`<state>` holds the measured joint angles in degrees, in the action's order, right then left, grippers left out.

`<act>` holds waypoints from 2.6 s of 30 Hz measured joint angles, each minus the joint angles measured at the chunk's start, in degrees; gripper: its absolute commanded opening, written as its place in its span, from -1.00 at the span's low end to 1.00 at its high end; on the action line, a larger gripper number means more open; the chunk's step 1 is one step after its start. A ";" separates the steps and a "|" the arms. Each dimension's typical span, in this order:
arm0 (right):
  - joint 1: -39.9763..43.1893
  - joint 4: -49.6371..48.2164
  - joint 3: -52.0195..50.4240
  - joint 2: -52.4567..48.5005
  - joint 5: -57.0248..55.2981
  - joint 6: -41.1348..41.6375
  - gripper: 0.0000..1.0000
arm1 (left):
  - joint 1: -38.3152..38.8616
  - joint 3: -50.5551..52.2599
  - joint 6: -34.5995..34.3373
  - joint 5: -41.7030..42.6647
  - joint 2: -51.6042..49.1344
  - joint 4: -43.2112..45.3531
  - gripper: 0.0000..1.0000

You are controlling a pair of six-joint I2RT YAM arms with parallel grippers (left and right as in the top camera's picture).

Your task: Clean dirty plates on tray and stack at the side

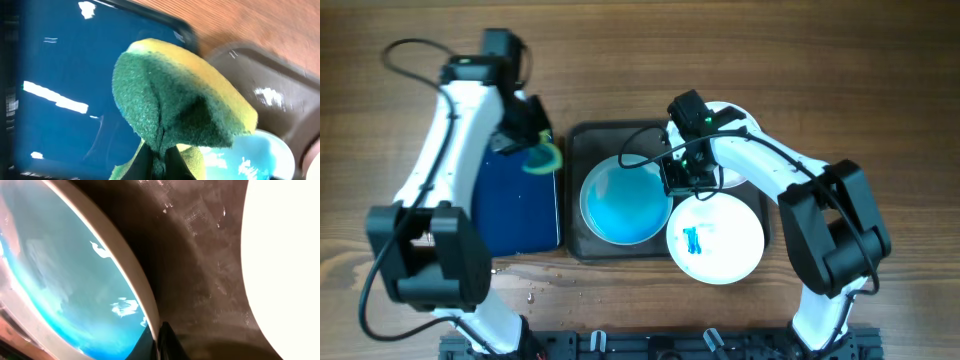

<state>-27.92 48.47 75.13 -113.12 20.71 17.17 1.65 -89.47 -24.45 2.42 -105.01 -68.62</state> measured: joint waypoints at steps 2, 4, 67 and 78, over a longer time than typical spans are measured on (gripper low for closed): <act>0.00 0.66 1.03 0.66 -0.22 -0.57 -0.91 | -4.85 -0.02 -0.83 -0.15 0.39 -1.99 -0.92; 0.00 0.83 1.20 0.74 -0.22 -0.61 -0.91 | -8.00 0.00 -0.90 -0.44 0.39 -2.36 -0.92; -39.85 -4.11 46.82 -15.47 -69.75 -19.56 -0.91 | -38.42 4.85 -4.61 3.67 19.50 -5.77 1.00; -39.60 -16.44 46.84 -15.58 -82.58 -38.51 -0.91 | -38.42 4.85 -5.03 3.67 19.50 -5.75 1.00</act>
<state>-67.53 32.03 121.97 -128.70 -61.87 -21.34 -36.77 -84.62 -29.47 6.09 -85.52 -74.37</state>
